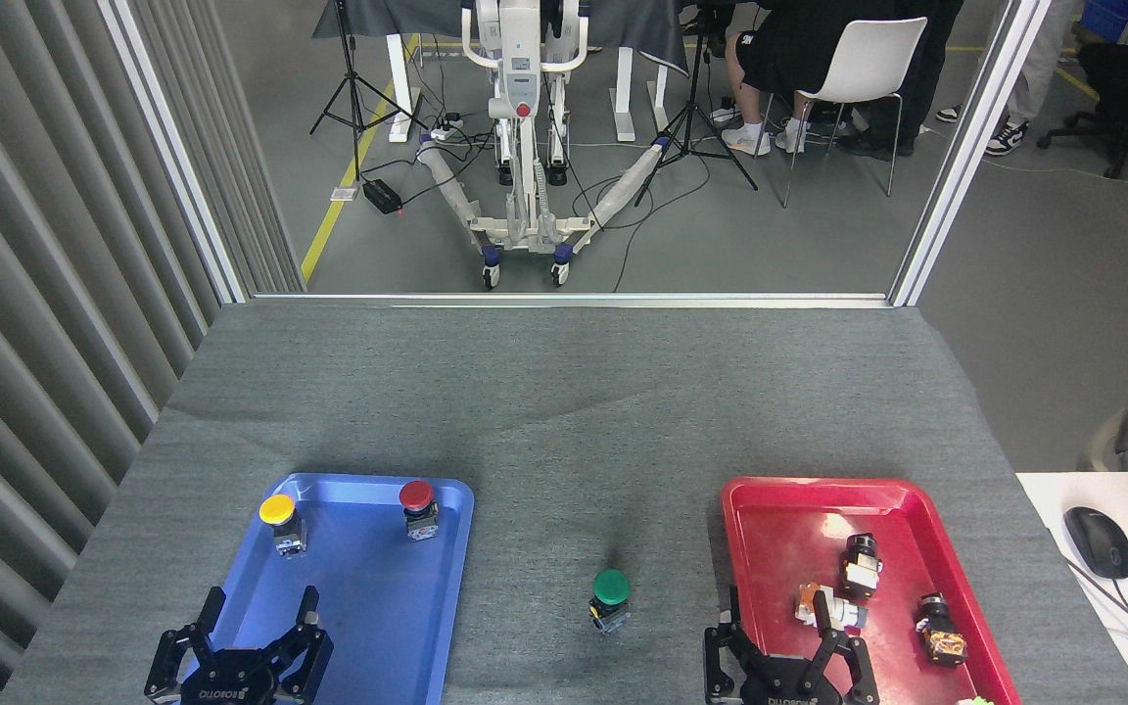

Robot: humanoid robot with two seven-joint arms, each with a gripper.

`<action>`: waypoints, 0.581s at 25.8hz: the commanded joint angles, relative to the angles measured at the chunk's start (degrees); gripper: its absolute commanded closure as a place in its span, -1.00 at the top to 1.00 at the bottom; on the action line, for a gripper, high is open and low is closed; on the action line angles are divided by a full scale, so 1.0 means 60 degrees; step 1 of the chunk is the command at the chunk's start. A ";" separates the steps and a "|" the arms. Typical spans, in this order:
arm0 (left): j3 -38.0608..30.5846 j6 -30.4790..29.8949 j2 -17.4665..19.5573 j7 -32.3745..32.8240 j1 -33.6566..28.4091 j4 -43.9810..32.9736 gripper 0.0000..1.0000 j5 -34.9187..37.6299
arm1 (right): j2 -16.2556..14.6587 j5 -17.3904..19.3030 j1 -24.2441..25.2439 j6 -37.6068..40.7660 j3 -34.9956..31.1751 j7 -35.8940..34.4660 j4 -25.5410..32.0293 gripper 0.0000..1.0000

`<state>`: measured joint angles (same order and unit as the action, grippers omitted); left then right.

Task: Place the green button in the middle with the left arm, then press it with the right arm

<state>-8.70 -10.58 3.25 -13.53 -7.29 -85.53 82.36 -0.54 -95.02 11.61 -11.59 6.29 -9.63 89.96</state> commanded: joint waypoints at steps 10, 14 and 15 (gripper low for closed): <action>0.0000 -0.0008 -0.0015 -0.0002 0.0000 -0.0071 0.98 -0.0001 | -0.0130 0.0016 0.0233 0.0027 -0.0009 0.0037 0.0183 0.99; 0.0014 -0.0008 0.0000 -0.0002 0.0000 -0.0071 0.98 -0.0045 | -0.0130 0.0016 0.0233 0.0027 -0.0009 0.0023 0.0198 0.99; 0.0014 -0.0008 -0.0015 -0.0002 0.0000 -0.0086 0.98 -0.0045 | -0.0130 0.0016 0.0233 0.0027 -0.0023 0.0023 0.0198 0.99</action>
<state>-8.66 -10.56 3.18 -13.56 -7.30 -85.93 82.23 -1.34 -94.89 12.98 -11.34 6.21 -9.44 91.09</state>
